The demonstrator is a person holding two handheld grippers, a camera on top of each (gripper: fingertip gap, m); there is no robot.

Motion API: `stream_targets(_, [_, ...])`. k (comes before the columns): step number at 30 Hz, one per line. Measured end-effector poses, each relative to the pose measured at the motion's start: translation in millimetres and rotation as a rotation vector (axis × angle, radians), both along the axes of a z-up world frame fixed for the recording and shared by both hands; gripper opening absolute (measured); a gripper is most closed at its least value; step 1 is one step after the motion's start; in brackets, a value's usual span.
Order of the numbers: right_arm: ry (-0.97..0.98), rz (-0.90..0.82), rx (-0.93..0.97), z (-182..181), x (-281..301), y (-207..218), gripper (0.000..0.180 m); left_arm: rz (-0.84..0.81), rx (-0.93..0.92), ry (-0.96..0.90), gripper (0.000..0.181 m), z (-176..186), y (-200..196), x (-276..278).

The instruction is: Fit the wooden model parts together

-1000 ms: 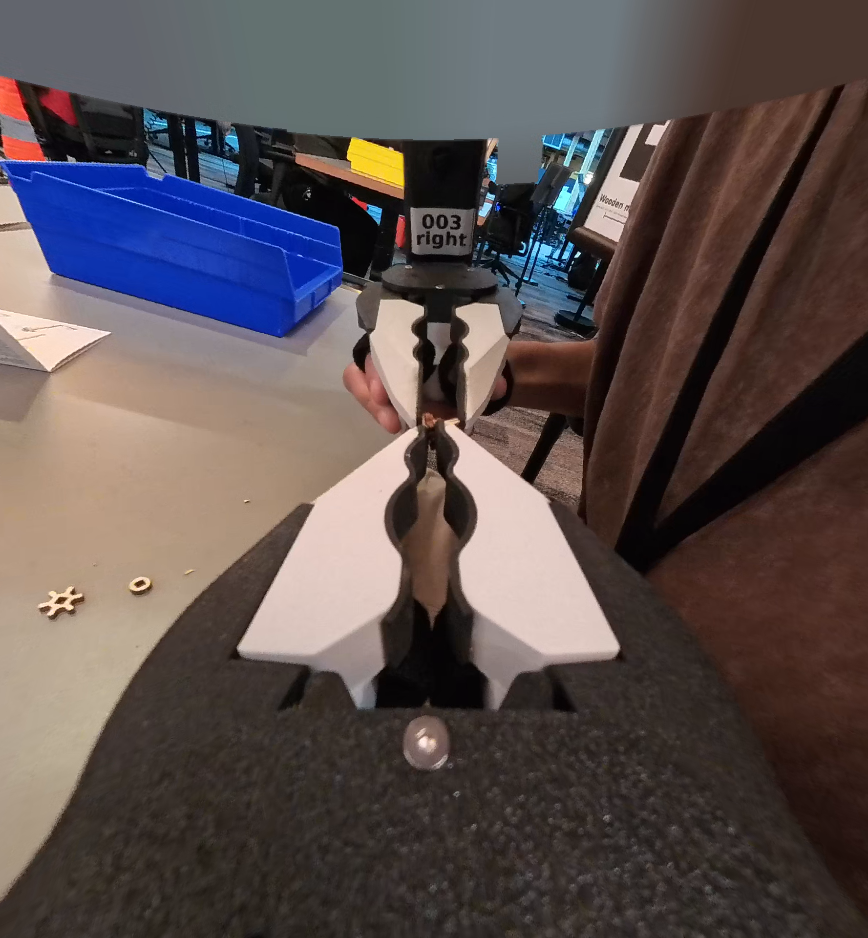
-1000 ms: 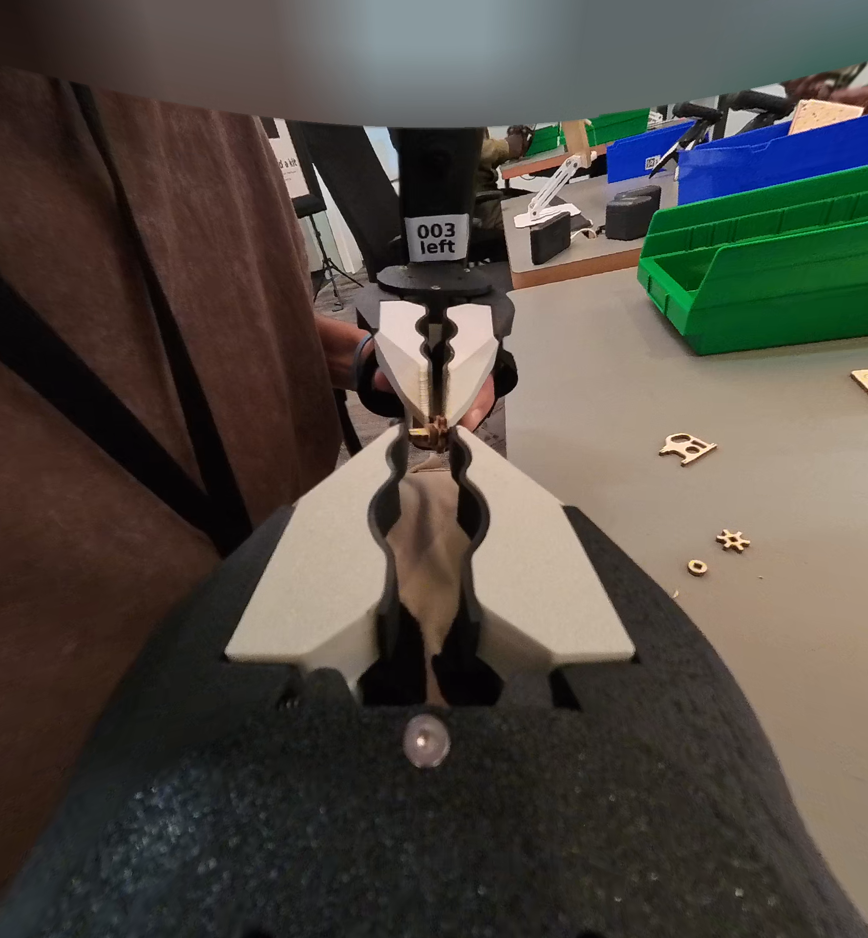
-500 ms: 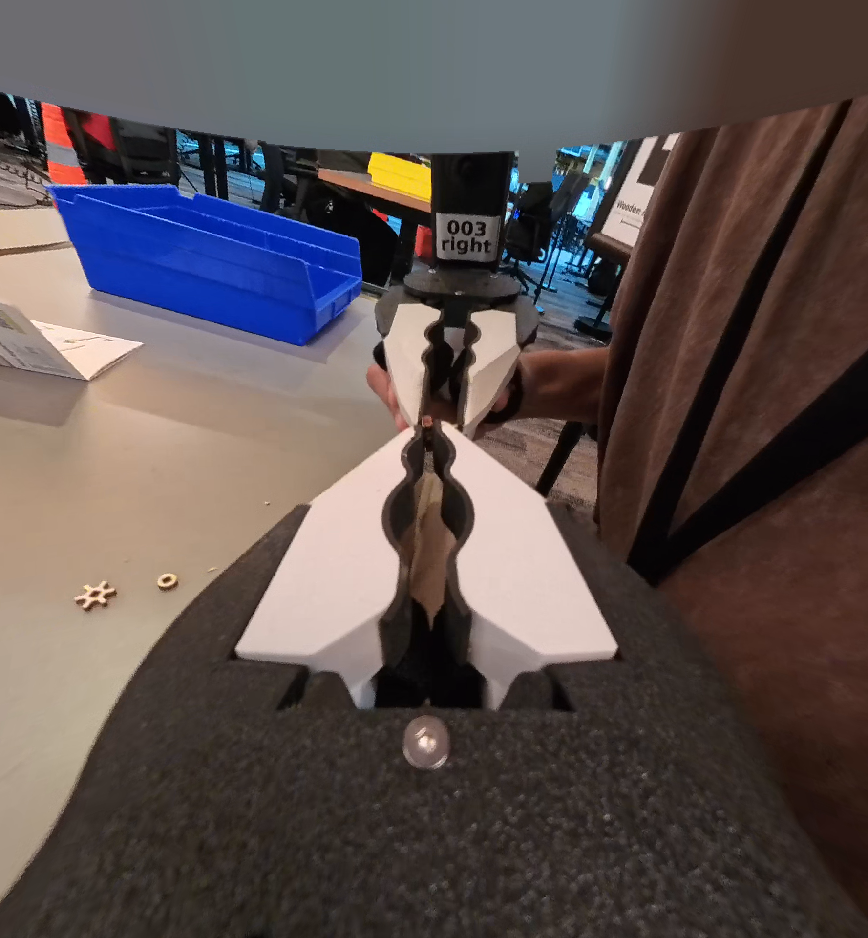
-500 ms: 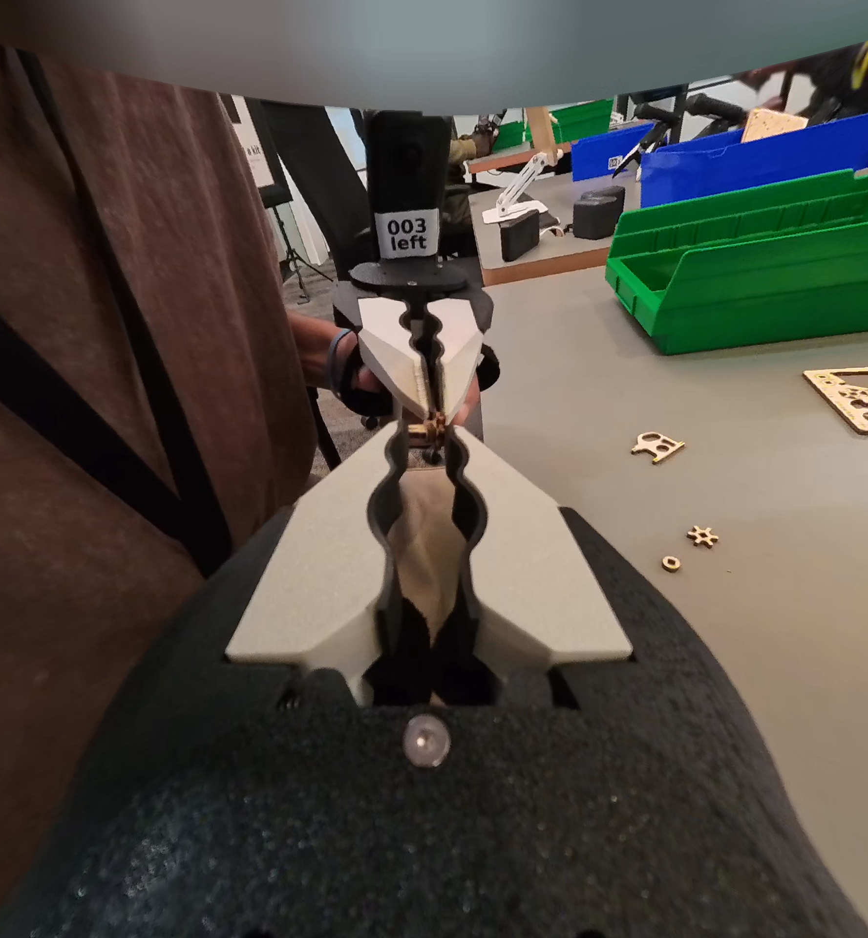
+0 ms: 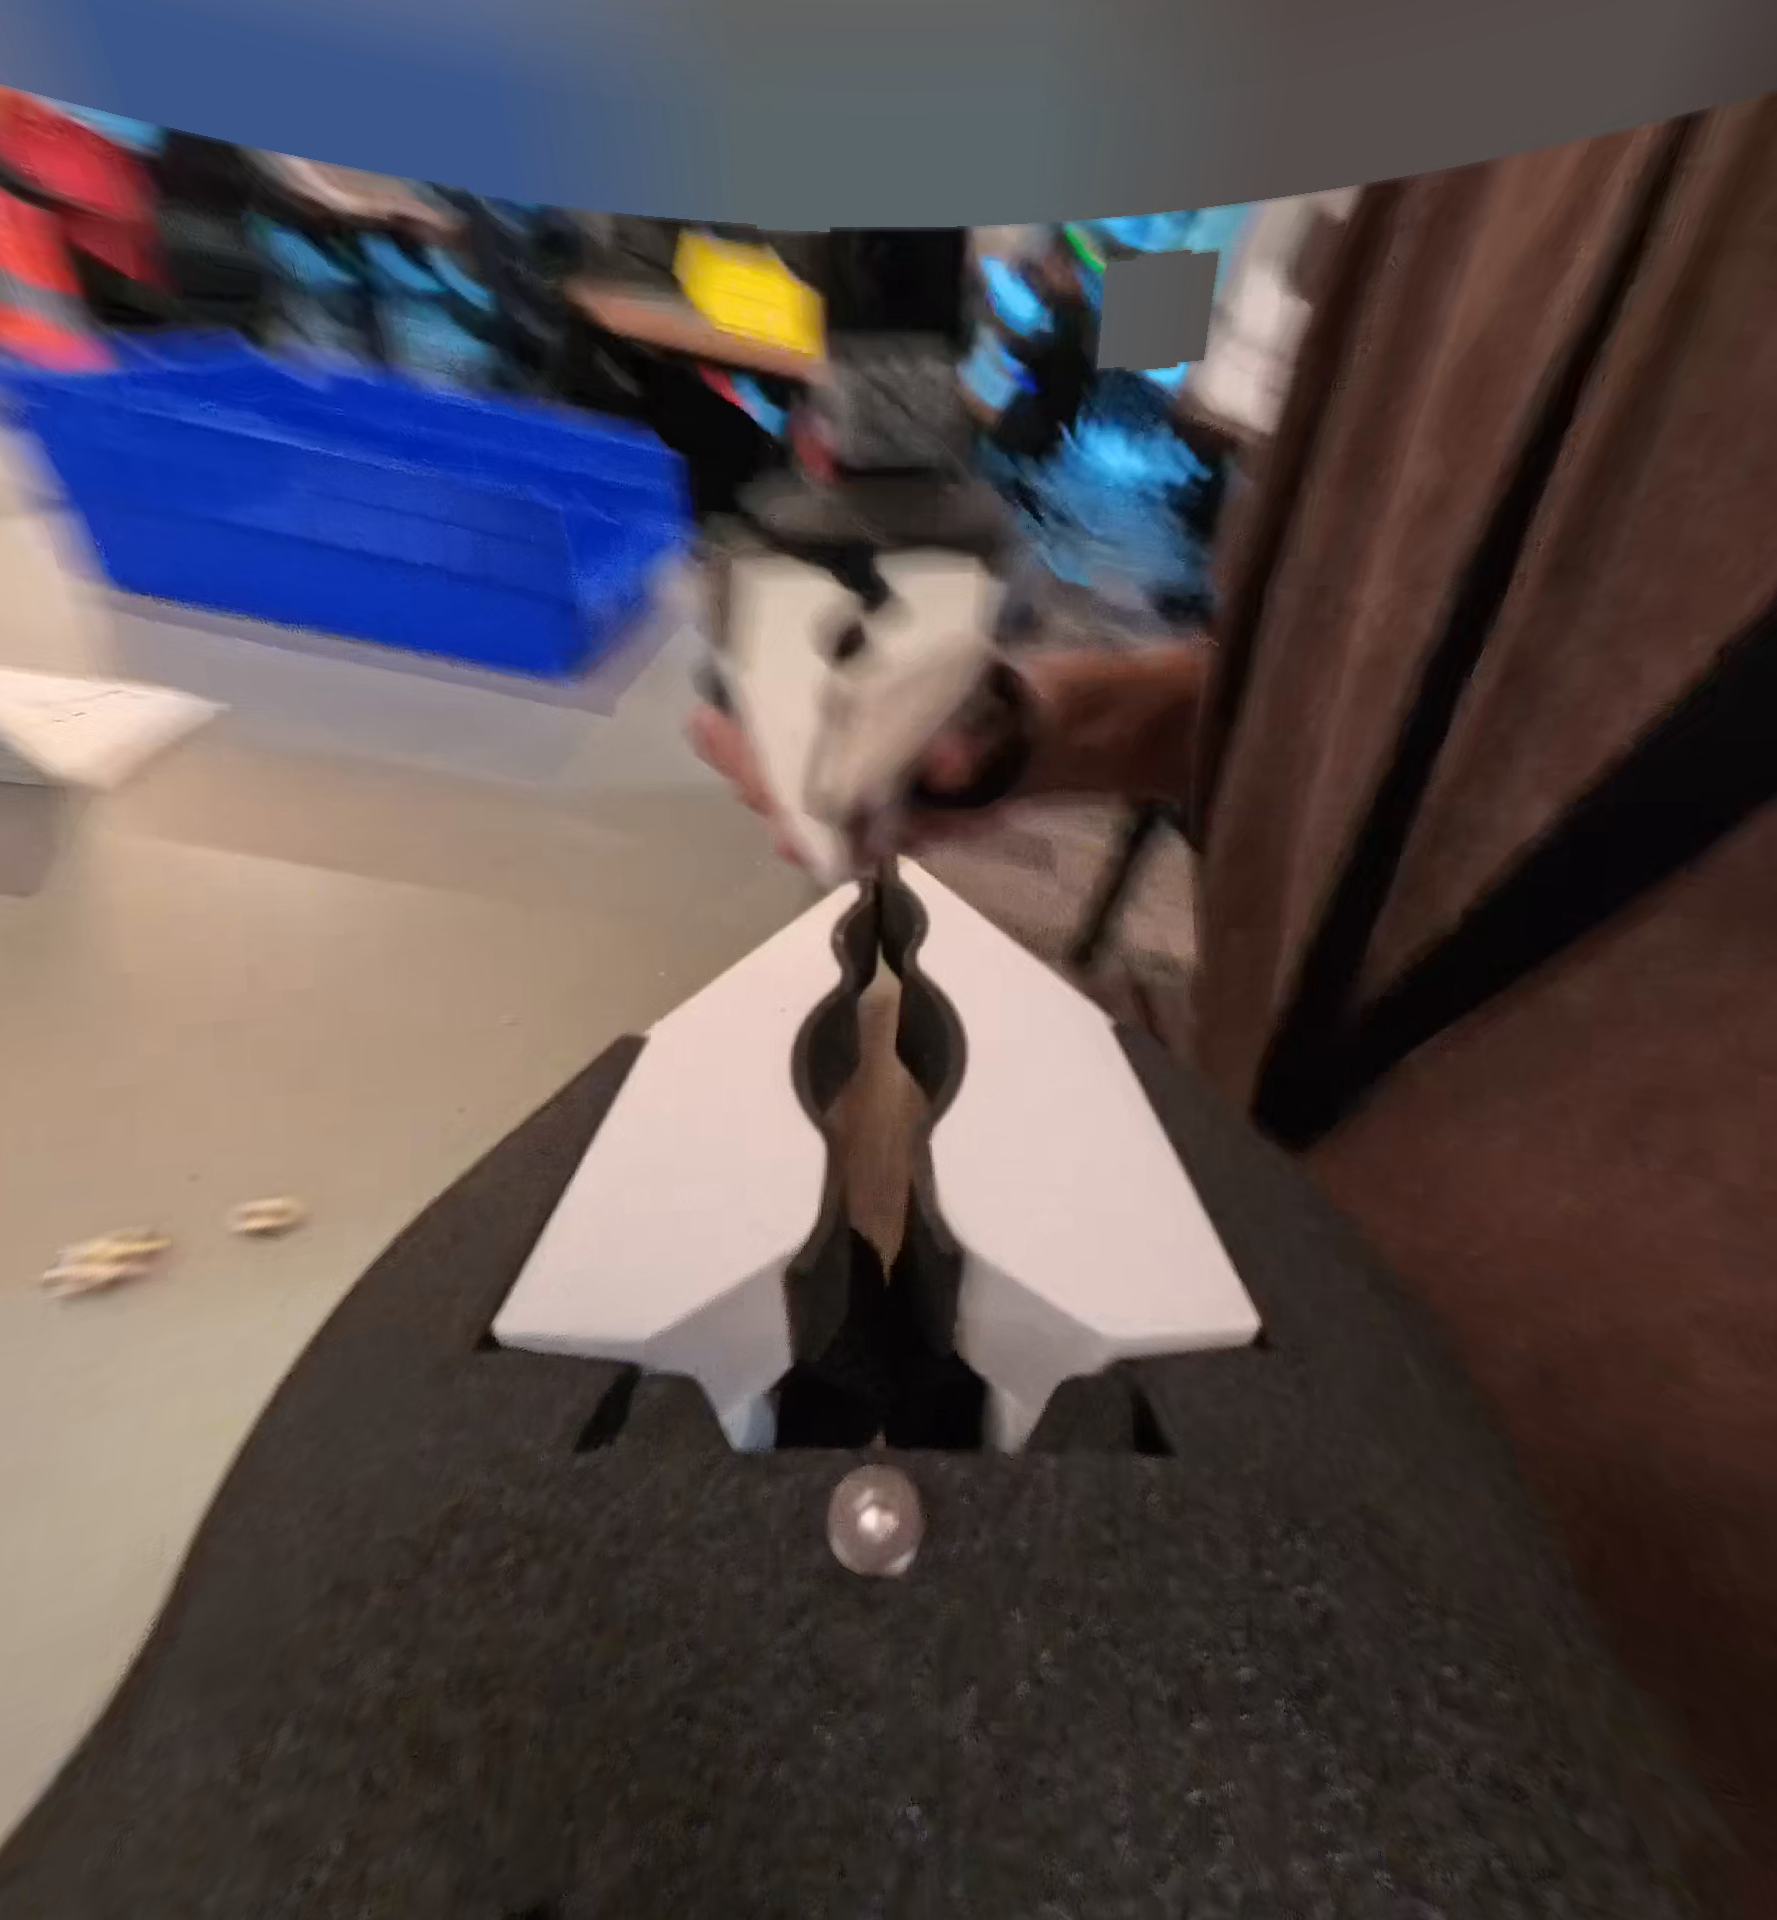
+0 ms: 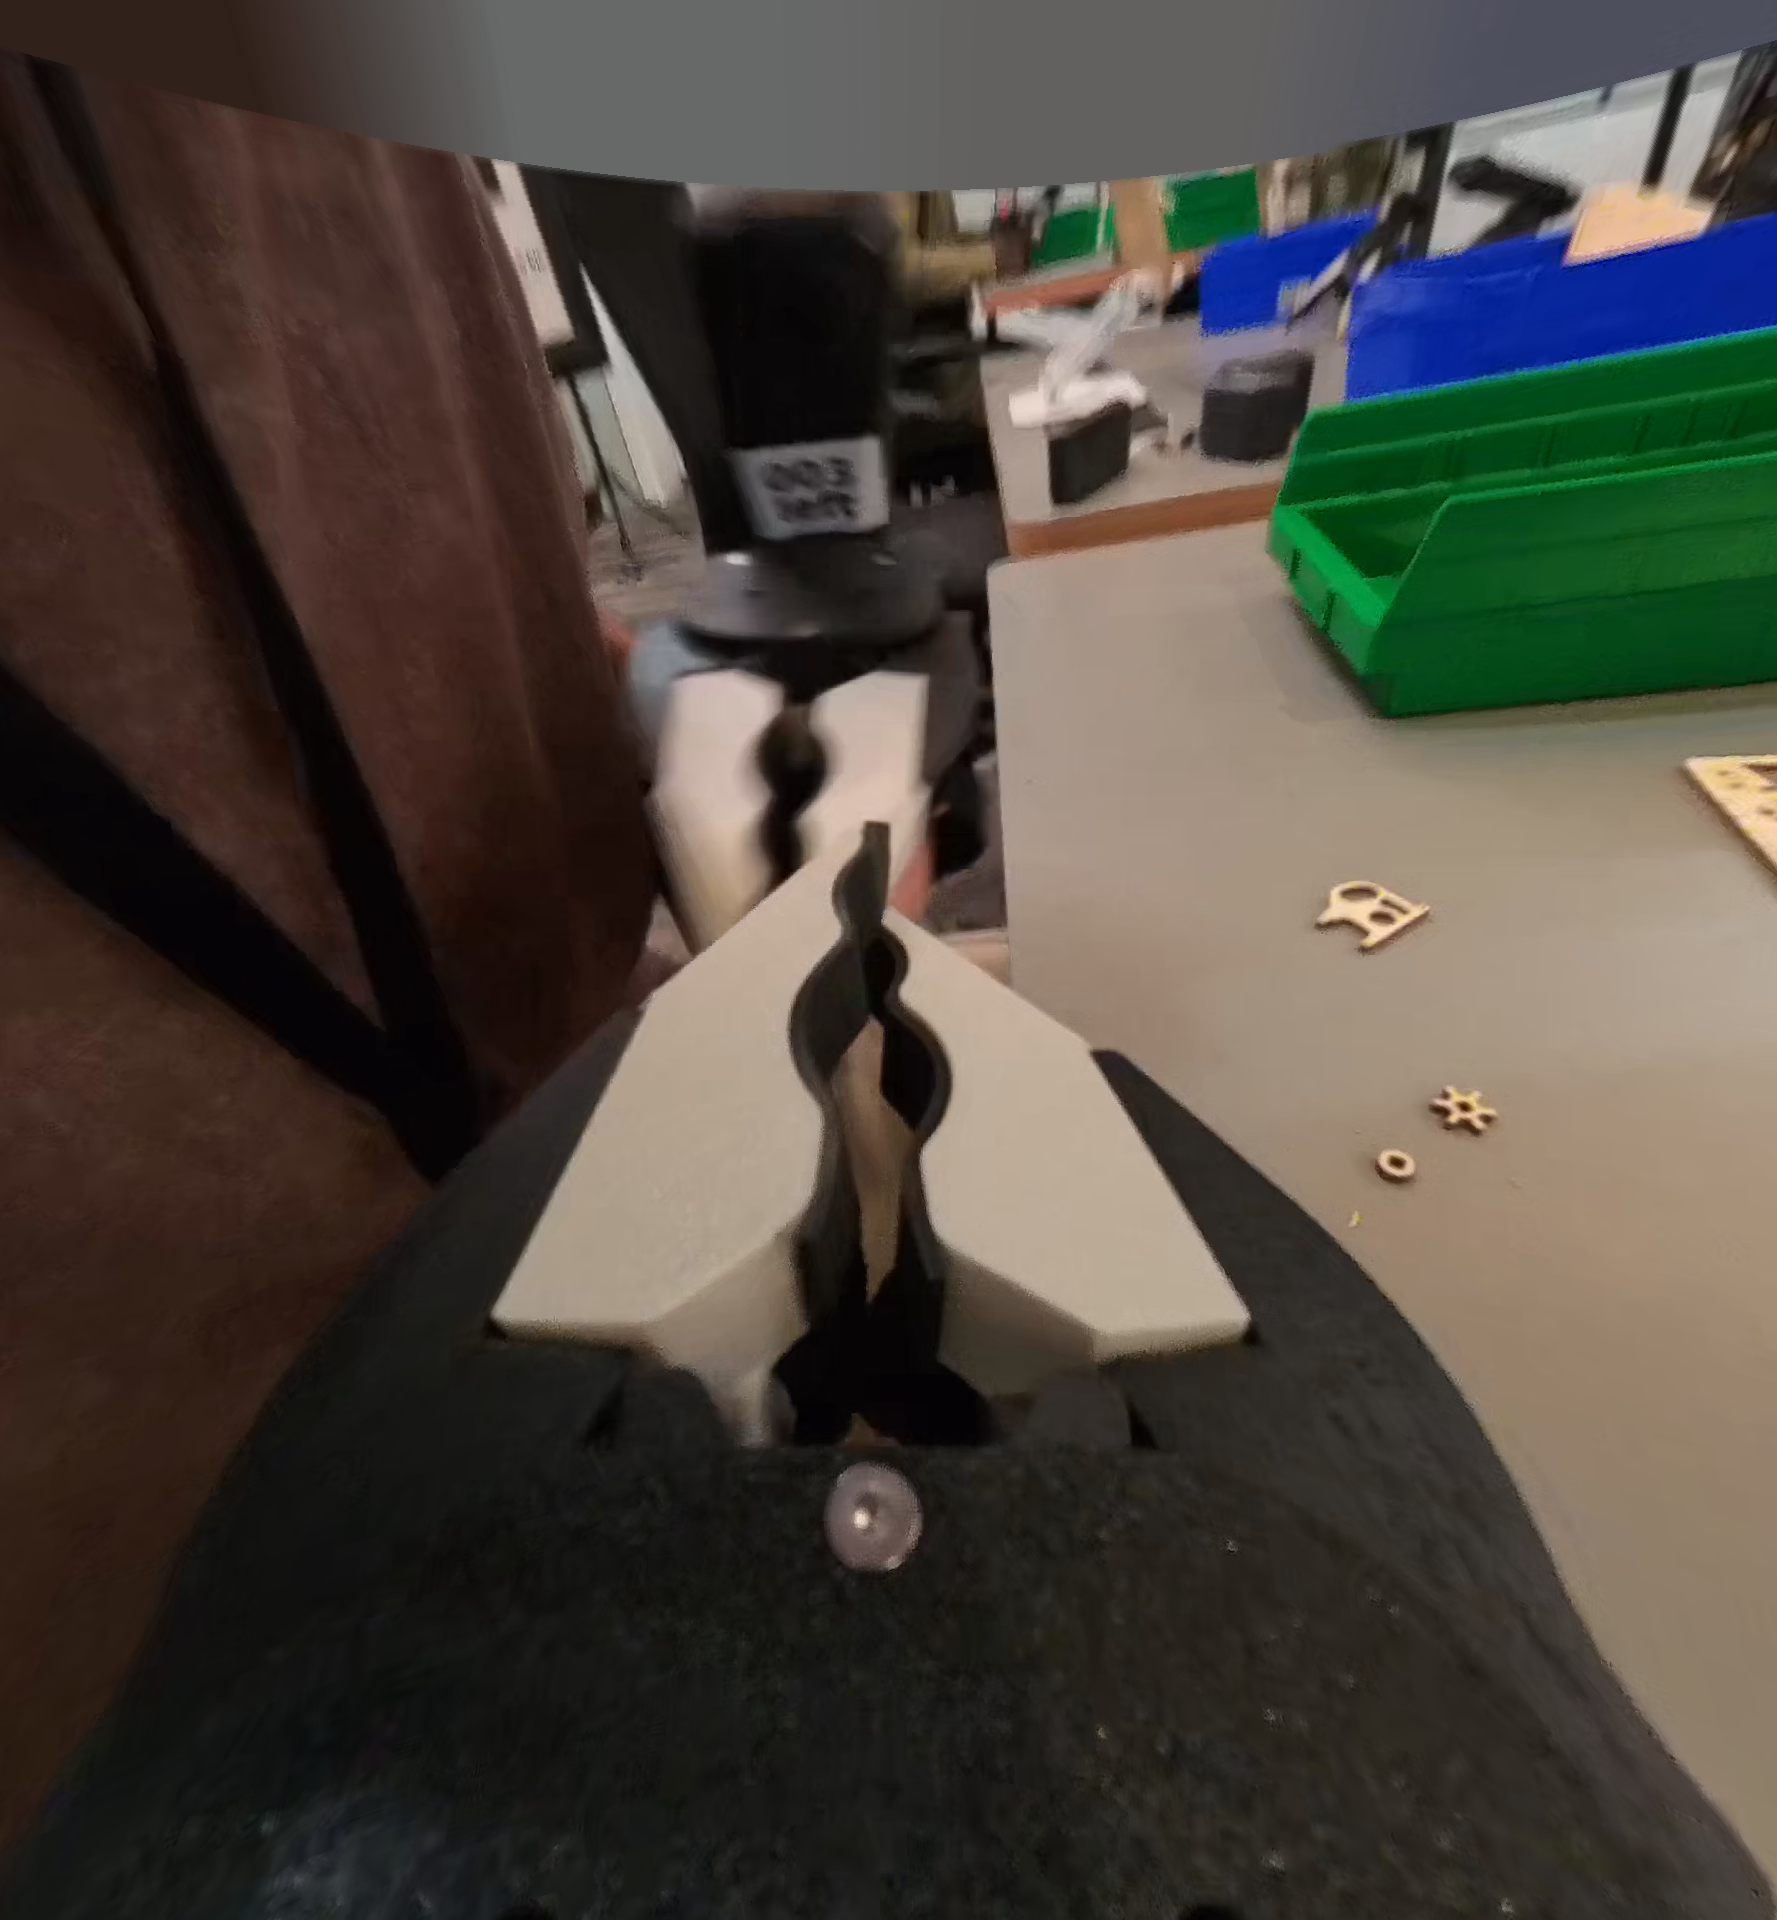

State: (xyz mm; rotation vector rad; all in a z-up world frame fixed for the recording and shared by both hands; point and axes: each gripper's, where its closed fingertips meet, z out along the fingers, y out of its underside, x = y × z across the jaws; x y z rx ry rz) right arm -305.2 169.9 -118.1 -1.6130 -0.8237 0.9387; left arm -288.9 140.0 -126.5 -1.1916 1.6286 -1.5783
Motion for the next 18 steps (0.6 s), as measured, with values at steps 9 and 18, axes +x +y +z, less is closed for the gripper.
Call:
stream_targets(9, [-0.079,-0.193,-0.068,-17.7,64.4,28.2,0.000,0.265,0.245,-0.022,0.000,-11.7,50.8,9.9])
stream_targets(18, [-0.146,-0.178,-0.032,-36.9,66.8,24.1,0.004,0.388,0.428,0.052,0.000,-34.8,76.5,12.7])
